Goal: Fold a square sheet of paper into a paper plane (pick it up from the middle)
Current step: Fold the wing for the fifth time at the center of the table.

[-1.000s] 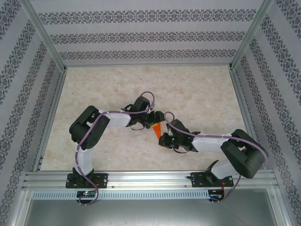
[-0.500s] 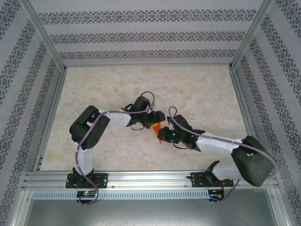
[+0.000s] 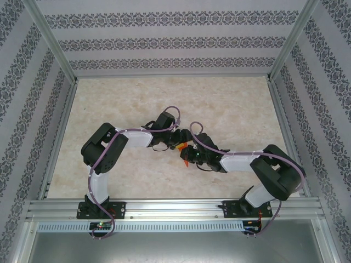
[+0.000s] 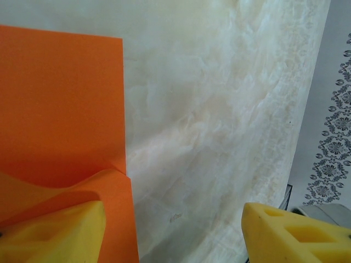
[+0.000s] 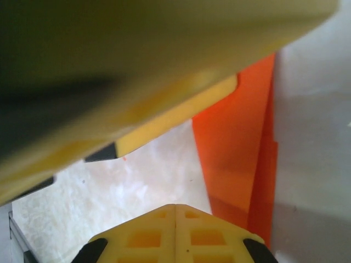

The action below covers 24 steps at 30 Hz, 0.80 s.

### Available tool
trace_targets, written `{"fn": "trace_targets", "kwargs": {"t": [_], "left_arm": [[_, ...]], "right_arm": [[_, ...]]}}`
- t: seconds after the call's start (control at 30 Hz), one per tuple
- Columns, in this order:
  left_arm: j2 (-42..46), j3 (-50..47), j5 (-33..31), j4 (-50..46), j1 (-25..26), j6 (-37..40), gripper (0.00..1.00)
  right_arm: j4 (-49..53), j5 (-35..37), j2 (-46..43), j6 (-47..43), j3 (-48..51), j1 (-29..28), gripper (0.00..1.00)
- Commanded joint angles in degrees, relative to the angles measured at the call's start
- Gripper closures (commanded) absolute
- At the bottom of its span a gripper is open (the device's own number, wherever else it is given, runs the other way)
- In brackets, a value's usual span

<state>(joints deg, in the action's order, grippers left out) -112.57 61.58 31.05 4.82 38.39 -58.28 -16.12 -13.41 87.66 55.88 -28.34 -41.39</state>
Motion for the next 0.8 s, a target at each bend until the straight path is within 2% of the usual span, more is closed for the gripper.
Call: {"fn": "trace_targets", "kwargs": {"t": [0.0, 0.1, 0.27, 0.53, 0.63, 0.77], "left_arm": [[-2.6, -0.3, -1.6, -4.6, 0.5, 1.2, 0.33], [-2.7, 0.3, -1.4, -4.7, 0.5, 1.6, 0.32], [-1.7, 3.1, -0.7, -5.7, 0.5, 4.0, 0.32], [2.6, 7.0, 0.7, -6.0, 0.3, 7.9, 0.30], [6.3, 5.8, -3.1, -8.3, 0.2, 8.9, 0.30], [9.9, 1.0, -5.2, -7.1, 0.2, 8.7, 0.43]], "right_arm": [[-2.4, 1.5, 2.4, 2.8, 1.3, 1.2, 0.96], [-1.0, 1.8, 3.0, 3.9, 2.6, 1.7, 0.96], [10.4, -0.3, 4.6, 1.7, 1.3, 3.9, 0.99], [9.3, -2.9, 8.0, 0.3, 3.3, 4.1, 1.00], [8.8, -3.7, 9.0, -0.3, 2.7, 4.2, 1.00], [9.9, -4.0, 10.0, -1.5, 1.4, 4.2, 1.00]]}}
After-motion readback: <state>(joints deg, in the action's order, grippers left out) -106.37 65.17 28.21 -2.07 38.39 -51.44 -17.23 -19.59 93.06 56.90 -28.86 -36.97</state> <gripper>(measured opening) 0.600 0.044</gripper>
